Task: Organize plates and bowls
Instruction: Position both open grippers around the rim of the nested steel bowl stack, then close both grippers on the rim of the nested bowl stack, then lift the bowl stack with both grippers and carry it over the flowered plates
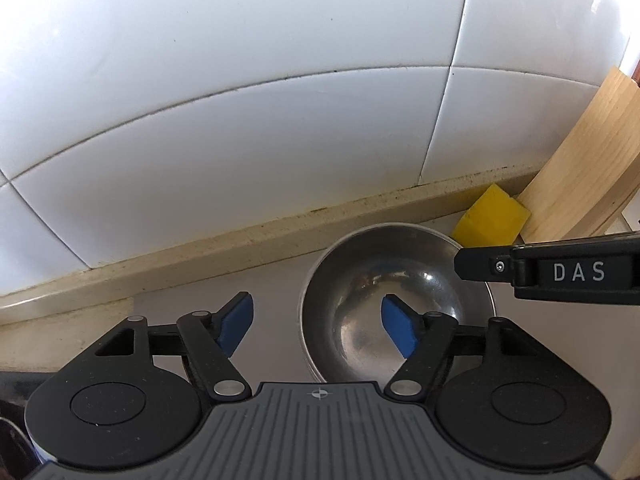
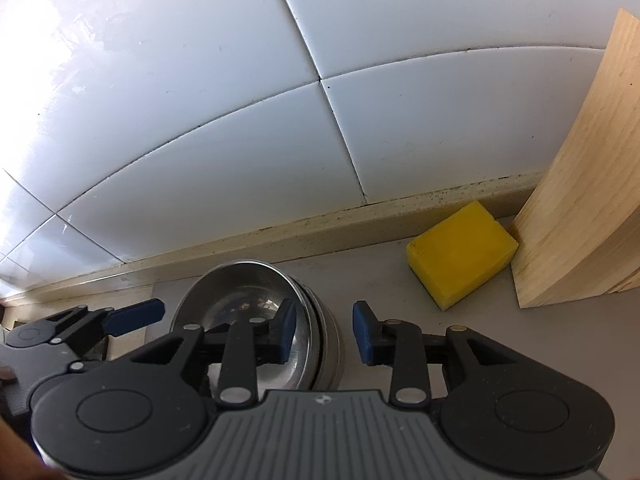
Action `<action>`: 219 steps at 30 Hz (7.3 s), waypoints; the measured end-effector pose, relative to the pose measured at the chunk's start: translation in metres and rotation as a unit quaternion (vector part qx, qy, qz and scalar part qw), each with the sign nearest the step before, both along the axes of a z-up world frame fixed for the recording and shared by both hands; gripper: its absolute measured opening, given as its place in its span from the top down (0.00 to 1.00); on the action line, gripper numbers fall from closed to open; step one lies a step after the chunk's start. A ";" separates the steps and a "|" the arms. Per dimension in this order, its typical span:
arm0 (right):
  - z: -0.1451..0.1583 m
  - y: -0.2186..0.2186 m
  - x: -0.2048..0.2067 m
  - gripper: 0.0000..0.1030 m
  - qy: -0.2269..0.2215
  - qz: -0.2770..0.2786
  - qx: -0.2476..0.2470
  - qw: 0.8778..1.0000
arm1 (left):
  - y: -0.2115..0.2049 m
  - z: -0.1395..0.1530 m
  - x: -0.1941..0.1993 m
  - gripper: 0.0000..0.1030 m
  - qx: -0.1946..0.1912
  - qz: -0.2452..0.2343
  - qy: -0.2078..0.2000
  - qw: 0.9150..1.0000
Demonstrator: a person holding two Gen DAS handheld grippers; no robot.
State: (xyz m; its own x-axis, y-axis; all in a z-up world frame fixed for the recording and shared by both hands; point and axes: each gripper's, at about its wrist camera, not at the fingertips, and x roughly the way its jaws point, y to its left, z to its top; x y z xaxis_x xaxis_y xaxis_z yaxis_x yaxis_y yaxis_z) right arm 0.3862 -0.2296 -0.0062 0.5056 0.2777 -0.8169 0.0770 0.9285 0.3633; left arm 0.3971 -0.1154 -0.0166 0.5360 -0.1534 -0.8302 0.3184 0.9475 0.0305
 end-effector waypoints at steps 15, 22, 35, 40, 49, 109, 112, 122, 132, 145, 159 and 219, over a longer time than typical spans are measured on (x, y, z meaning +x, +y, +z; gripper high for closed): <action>0.001 -0.002 -0.006 0.88 0.004 0.004 0.013 1.000 | 0.006 0.005 -0.008 0.25 -0.004 0.012 -0.005 1.000; 0.004 -0.001 -0.012 0.86 0.003 0.009 0.011 1.000 | 0.008 0.008 -0.013 0.25 -0.006 0.016 -0.007 1.000; 0.008 0.002 -0.014 0.80 0.001 0.018 0.014 1.000 | 0.008 0.009 -0.016 0.22 -0.005 0.018 -0.006 1.000; 0.006 0.001 -0.015 0.76 0.006 0.018 0.014 1.000 | 0.011 0.008 -0.016 0.21 -0.006 0.019 -0.004 1.000; 0.014 -0.002 -0.026 0.75 0.006 0.021 0.022 1.000 | 0.011 0.011 -0.021 0.18 -0.008 0.021 -0.009 1.000; -0.036 -0.006 0.009 0.48 0.058 0.003 0.082 0.995 | 0.002 -0.033 0.005 0.05 -0.015 0.021 0.031 0.999; -0.038 -0.005 0.009 0.48 0.058 0.001 0.081 0.995 | 0.001 -0.036 0.007 0.05 -0.015 0.023 0.033 0.999; -0.045 0.001 0.011 0.48 0.061 0.009 0.079 0.995 | 0.005 -0.045 0.010 0.06 -0.019 0.023 0.033 0.999; -0.062 -0.006 0.013 0.49 0.080 -0.001 0.139 0.987 | 0.005 -0.048 0.010 0.11 -0.049 0.011 0.038 0.998; -0.069 -0.008 0.010 0.56 0.089 -0.016 0.161 0.983 | 0.000 -0.046 0.005 0.25 -0.090 -0.010 0.047 0.995; -0.064 0.003 0.011 0.56 0.094 -0.008 0.157 0.983 | -0.003 -0.044 -0.006 0.28 -0.086 -0.014 0.045 0.995; -0.054 0.003 -0.128 0.56 0.147 0.051 0.201 0.967 | 0.017 -0.019 -0.163 0.21 -0.096 0.060 0.081 0.990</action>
